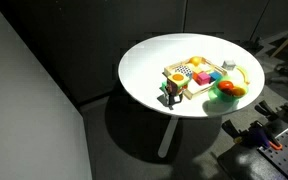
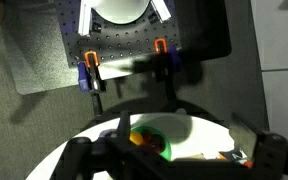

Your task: Pick up the block with the letter a on it and put it on the green block, push the block with the letter a on it over onto the table

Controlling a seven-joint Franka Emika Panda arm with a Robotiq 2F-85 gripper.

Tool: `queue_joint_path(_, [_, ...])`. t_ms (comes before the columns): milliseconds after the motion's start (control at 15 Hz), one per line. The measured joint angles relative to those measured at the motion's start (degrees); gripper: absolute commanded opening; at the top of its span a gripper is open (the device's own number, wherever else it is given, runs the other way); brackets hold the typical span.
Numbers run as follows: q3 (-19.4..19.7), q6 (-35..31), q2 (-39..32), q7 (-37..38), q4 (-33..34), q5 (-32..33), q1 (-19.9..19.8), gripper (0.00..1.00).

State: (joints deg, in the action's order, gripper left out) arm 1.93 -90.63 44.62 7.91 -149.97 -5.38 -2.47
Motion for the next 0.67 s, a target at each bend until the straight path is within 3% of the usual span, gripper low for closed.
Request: queue_joint_path(667, [-0.5,-1.4,-0.3,0.0,0.1,0.0,0.0,1.0])
